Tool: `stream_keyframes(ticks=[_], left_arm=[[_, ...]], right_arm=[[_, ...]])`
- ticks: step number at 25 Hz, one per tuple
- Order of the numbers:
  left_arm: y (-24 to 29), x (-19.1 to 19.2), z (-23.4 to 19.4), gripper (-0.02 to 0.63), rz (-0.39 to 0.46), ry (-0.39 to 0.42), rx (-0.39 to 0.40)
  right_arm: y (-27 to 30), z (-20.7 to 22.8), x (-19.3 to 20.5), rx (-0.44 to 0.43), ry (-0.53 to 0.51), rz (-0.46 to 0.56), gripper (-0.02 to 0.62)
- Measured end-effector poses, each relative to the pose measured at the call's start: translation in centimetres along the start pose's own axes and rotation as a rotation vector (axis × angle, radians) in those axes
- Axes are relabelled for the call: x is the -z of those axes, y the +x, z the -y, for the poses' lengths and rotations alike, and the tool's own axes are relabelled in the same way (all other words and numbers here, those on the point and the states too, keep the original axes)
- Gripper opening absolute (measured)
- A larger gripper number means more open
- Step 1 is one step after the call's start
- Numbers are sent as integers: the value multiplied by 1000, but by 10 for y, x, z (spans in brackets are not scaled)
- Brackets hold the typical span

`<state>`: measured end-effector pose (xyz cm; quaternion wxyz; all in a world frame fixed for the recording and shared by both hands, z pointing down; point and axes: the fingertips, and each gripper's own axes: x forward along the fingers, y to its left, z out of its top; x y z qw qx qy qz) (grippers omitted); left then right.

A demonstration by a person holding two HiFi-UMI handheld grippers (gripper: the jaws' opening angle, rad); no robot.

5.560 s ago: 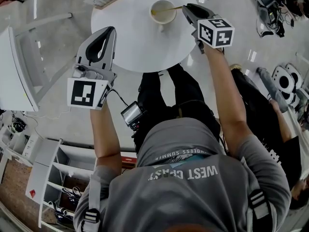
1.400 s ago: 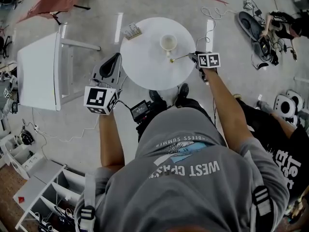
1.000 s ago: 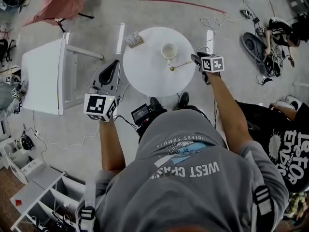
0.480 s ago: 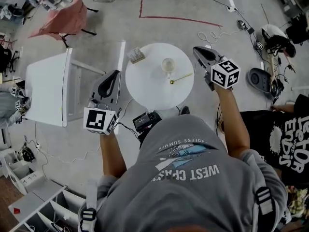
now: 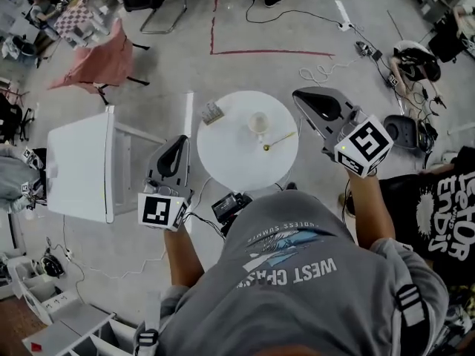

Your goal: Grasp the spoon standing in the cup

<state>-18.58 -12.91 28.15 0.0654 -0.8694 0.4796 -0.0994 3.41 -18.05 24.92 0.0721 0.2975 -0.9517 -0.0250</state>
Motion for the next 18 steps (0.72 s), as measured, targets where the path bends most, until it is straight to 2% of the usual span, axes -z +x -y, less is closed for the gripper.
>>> stream_keyframes(ticks=[9,18], left_arm=[[-3,1,0,5,11,-4,4],[-6,-3,-1,5,10,-9,7]], right_arm=[[-2,-11,-23,-8,-35,12,0],[-1,-14,-28,-17,-37,-7,0]])
